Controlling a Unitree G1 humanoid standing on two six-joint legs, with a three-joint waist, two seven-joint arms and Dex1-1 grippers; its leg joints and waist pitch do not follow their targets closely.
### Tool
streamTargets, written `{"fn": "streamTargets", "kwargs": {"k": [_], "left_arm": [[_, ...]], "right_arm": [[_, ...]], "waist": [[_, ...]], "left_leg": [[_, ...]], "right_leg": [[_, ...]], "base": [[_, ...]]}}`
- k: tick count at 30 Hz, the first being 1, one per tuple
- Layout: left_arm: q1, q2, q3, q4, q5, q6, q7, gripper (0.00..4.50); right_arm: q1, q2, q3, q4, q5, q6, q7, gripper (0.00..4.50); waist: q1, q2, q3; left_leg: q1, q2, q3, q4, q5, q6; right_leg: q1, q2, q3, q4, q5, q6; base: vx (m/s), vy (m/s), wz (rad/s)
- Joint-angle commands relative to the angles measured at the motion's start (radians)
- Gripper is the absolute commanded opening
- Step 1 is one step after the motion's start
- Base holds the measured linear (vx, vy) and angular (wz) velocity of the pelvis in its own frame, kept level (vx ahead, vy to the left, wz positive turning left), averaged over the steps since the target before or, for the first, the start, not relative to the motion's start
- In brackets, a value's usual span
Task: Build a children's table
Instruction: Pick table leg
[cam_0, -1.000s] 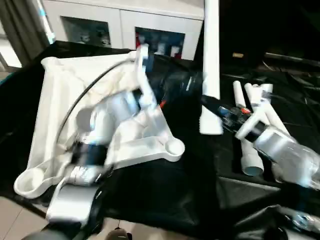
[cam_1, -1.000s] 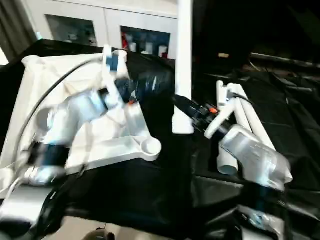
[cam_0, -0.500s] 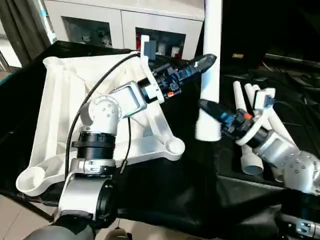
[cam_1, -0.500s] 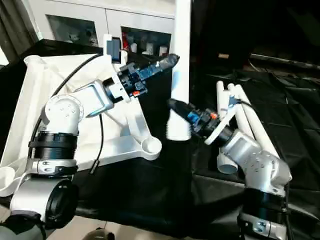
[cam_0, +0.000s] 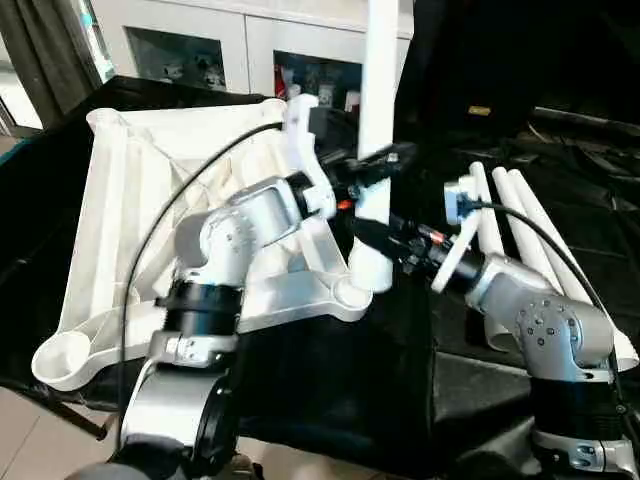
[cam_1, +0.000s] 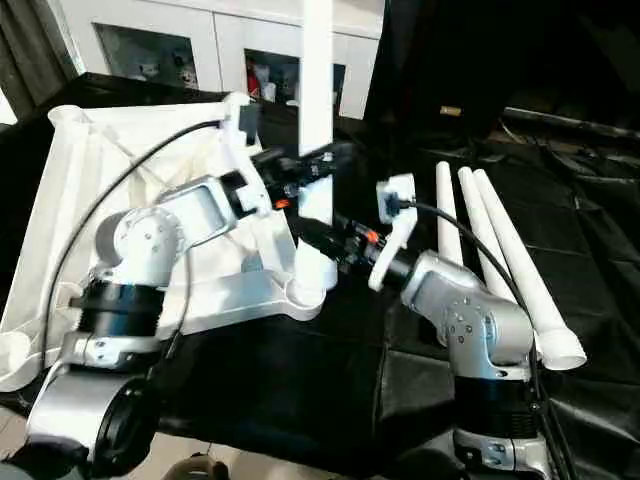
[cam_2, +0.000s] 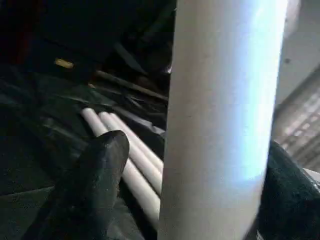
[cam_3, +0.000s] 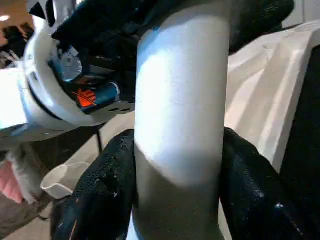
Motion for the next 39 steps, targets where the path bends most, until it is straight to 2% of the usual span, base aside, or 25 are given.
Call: {"fn": "streamTargets", "kwargs": {"k": [1, 3, 4, 5, 6, 9, 11, 13, 14, 16, 18, 25, 26, 27, 28, 29, 30, 31, 33, 34, 35, 37, 38, 39], "left_arm": [[0.005, -0.006, 0.012, -0.016, 0.048, -0.04, 0.076, 3.32], [0.008, -0.012, 0.018, -0.014, 0.076, -0.072, 0.132, 2.98], [0.009, -0.019, 0.025, -0.013, 0.079, -0.077, 0.154, 2.98], [0.009, -0.019, 0.025, -0.013, 0.079, -0.077, 0.154, 2.87], [0.011, -0.029, 0.033, -0.015, 0.079, -0.08, 0.172, 2.87], [0.02, -0.042, 0.024, -0.017, 0.083, -0.082, 0.176, 2.52], [0.026, -0.047, 0.015, -0.019, 0.089, -0.083, 0.179, 2.44], [0.029, -0.055, 0.012, -0.023, 0.089, -0.08, 0.191, 2.1], [0.03, -0.059, 0.011, -0.024, 0.087, -0.082, 0.199, 2.1], [0.031, -0.066, 0.015, -0.026, 0.084, -0.084, 0.214, 1.95], [0.033, -0.07, 0.016, -0.027, 0.085, -0.085, 0.221, 1.9], [0.037, -0.069, 0.018, -0.042, 0.073, -0.075, 0.205, 1.86], [0.041, -0.066, 0.019, -0.048, 0.06, -0.069, 0.186, 1.86], [0.044, -0.045, 0.008, -0.06, 0.038, -0.048, 0.132, 1.86], [0.044, -0.038, 0.004, -0.063, 0.033, -0.041, 0.117, 1.86], [0.044, -0.028, -0.002, -0.068, 0.026, -0.031, 0.095, 1.86], [0.045, -0.002, -0.017, -0.076, 0.01, -0.009, 0.039, 1.86], [0.045, -0.002, -0.017, -0.076, 0.01, -0.009, 0.039, 1.86], [0.047, 0.055, -0.053, -0.096, -0.02, 0.023, -0.087, 1.86], [0.048, 0.075, -0.064, -0.107, -0.037, 0.038, -0.133, 1.86], [0.048, 0.075, -0.064, -0.107, -0.037, 0.038, -0.133, 1.86], [0.049, 0.106, -0.078, -0.124, -0.063, 0.06, -0.203, 1.86], [0.041, 0.145, -0.084, -0.138, -0.101, 0.081, -0.3, 1.86], [0.031, 0.156, -0.078, -0.138, -0.118, 0.084, -0.337, 1.86]], "right_arm": [[-0.013, -0.011, 0.016, -0.037, -0.06, -0.056, -0.042, 1.91], [-0.009, -0.018, 0.059, -0.033, -0.122, -0.092, -0.076, 1.91], [-0.006, -0.021, 0.088, -0.031, -0.153, -0.113, -0.085, 1.91], [-0.006, -0.021, 0.088, -0.031, -0.153, -0.113, -0.085, 1.91], [-0.002, -0.013, 0.113, -0.032, -0.17, -0.126, -0.097, 1.91], [-0.003, -0.002, 0.128, -0.034, -0.172, -0.127, -0.106, 1.91], [-0.003, 0.002, 0.135, -0.035, -0.175, -0.128, -0.113, 1.91], [-0.004, 0.005, 0.138, -0.034, -0.179, -0.133, -0.123, 1.91], [-0.005, 0.009, 0.138, -0.029, -0.185, -0.141, -0.132, 1.91], [-0.01, 0.015, 0.137, -0.02, -0.196, -0.152, -0.146, 1.91], [-0.015, 0.02, 0.139, -0.011, -0.206, -0.164, -0.156, 1.91], [-0.027, 0.019, 0.144, -0.006, -0.211, -0.169, -0.17, 1.91], [-0.03, 0.025, 0.131, -0.002, -0.185, -0.158, -0.16, 2.47], [-0.028, 0.025, 0.11, -0.006, -0.139, -0.135, -0.129, 2.61], [-0.027, 0.023, 0.104, -0.009, -0.126, -0.127, -0.119, 2.6], [-0.026, 0.02, 0.096, -0.012, -0.107, -0.116, -0.104, 2.63], [-0.022, 0.005, 0.082, -0.017, -0.069, -0.082, -0.071, 2.74], [-0.022, 0.005, 0.082, -0.017, -0.069, -0.082, -0.071, 2.91], [-0.009, -0.037, 0.059, -0.031, 0.022, 0.005, 0.016, 3.07], [-0.004, -0.053, 0.055, -0.038, 0.051, 0.031, 0.048, 3.08], [-0.004, -0.053, 0.055, -0.038, 0.051, 0.031, 0.048, 3.08], [0.001, -0.075, 0.046, -0.044, 0.102, 0.078, 0.085, 3.08], [0.007, -0.099, 0.035, -0.055, 0.171, 0.142, 0.126, 3.08], [0.013, -0.111, 0.035, -0.065, 0.197, 0.167, 0.146, 3.08]], "waist": [[0.001, -0.006, -0.072], [0.002, -0.003, -0.07], [-0.001, -0.009, -0.07], [-0.001, -0.009, -0.069], [-0.001, -0.007, -0.068], [-0.002, -0.007, -0.068], [-0.001, -0.006, -0.069], [-0.002, -0.006, -0.069], [-0.001, -0.003, -0.069], [-0.002, -0.005, -0.068], [-0.003, -0.001, -0.068], [-0.003, -0.006, -0.068], [-0.002, -0.006, -0.069], [-0.002, -0.007, -0.069], [-0.001, -0.006, -0.069], [-0.001, -0.012, -0.068], [0.0, -0.011, -0.068], [0.0, -0.011, -0.068], [0.003, -0.008, -0.069], [0.003, -0.012, -0.068], [0.004, -0.011, -0.069], [0.002, -0.011, -0.068], [0.004, -0.015, -0.066], [0.006, -0.014, -0.068]], "left_leg": [[0.02, 0.055, -0.017, -0.062, -0.011, 0.033], [0.019, 0.055, -0.018, -0.064, -0.018, 0.025], [0.018, 0.054, -0.016, -0.063, -0.022, 0.023], [0.017, 0.052, -0.017, -0.063, -0.025, 0.021], [0.019, 0.052, -0.016, -0.063, -0.035, 0.024], [0.018, 0.052, -0.016, -0.063, -0.035, 0.031], [0.018, 0.053, -0.017, -0.063, -0.025, 0.034], [0.018, 0.053, -0.016, -0.062, -0.031, 0.037], [0.019, 0.053, -0.016, -0.062, -0.035, 0.035], [0.019, 0.053, -0.017, -0.063, -0.039, 0.031], [0.019, 0.053, -0.017, -0.064, -0.045, 0.028], [0.019, 0.052, -0.016, -0.063, -0.041, 0.031], [0.019, 0.053, -0.017, -0.062, -0.037, 0.034], [0.02, 0.052, -0.016, -0.062, -0.036, 0.037], [0.02, 0.052, -0.016, -0.062, -0.036, 0.039], [0.019, 0.052, -0.015, -0.062, -0.039, 0.043], [0.02, 0.052, -0.014, -0.062, -0.036, 0.045], [0.02, 0.052, -0.014, -0.062, -0.036, 0.045], [0.022, 0.051, -0.015, -0.062, -0.024, 0.049], [0.022, 0.052, -0.015, -0.063, -0.023, 0.047], [0.021, 0.052, -0.014, -0.062, -0.018, 0.046], [0.021, 0.051, -0.014, -0.062, -0.02, 0.045], [0.022, 0.049, -0.013, -0.063, -0.026, 0.046], [0.022, 0.05, -0.012, -0.062, -0.023, 0.047]], "right_leg": [[0.054, -0.084, 0.047, -0.065, 0.116, -0.23], [0.056, -0.087, 0.047, -0.068, 0.097, -0.22], [0.056, -0.085, 0.048, -0.069, 0.093, -0.216], [0.057, -0.085, 0.048, -0.069, 0.085, -0.214], [0.056, -0.086, 0.048, -0.07, 0.066, -0.21], [0.055, -0.085, 0.049, -0.07, 0.068, -0.211], [0.054, -0.085, 0.049, -0.068, 0.085, -0.214], [0.054, -0.085, 0.049, -0.069, 0.086, -0.216], [0.053, -0.086, 0.049, -0.069, 0.082, -0.217], [0.053, -0.085, 0.049, -0.069, 0.079, -0.217], [0.053, -0.084, 0.049, -0.07, 0.075, -0.214], [0.054, -0.083, 0.049, -0.069, 0.085, -0.214], [0.054, -0.085, 0.049, -0.067, 0.086, -0.216], [0.054, -0.084, 0.049, -0.067, 0.084, -0.217], [0.054, -0.084, 0.049, -0.067, 0.082, -0.216], [0.053, -0.084, 0.049, -0.067, 0.072, -0.215], [0.052, -0.083, 0.049, -0.067, 0.067, -0.214], [0.052, -0.083, 0.049, -0.067, 0.067, -0.214], [0.051, -0.08, 0.047, -0.064, 0.076, -0.214], [0.052, -0.081, 0.047, -0.064, 0.08, -0.216], [0.053, -0.082, 0.047, -0.062, 0.093, -0.223], [0.052, -0.083, 0.047, -0.063, 0.096, -0.228], [0.053, -0.083, 0.047, -0.065, 0.071, -0.23], [0.053, -0.083, 0.047, -0.064, 0.068, -0.231]], "base": [[0.0, 0.0, 0.0], [0.0, 0.0, 0.0], [0.0, 0.0, 0.0], [0.0, 0.0, 0.0], [0.0, 0.0, 0.0], [0.0, 0.0, 0.0], [0.0, 0.0, 0.0], [0.0, 0.0, 0.0], [0.0, 0.0, 0.0], [0.0, 0.0, 0.0], [0.0, 0.0, 0.0], [0.0, 0.0, 0.0], [0.0, 0.0, 0.0], [0.0, 0.0, 0.0], [0.0, 0.0, 0.0], [0.0, 0.0, 0.0], [0.0, 0.0, 0.0], [0.0, 0.0, 0.0], [0.0, 0.0, 0.0], [0.0, 0.0, 0.0], [0.0, 0.0, 0.0], [0.0, 0.0, 0.0], [0.0, 0.0, 0.0], [0.0, 0.0, 0.0]]}}
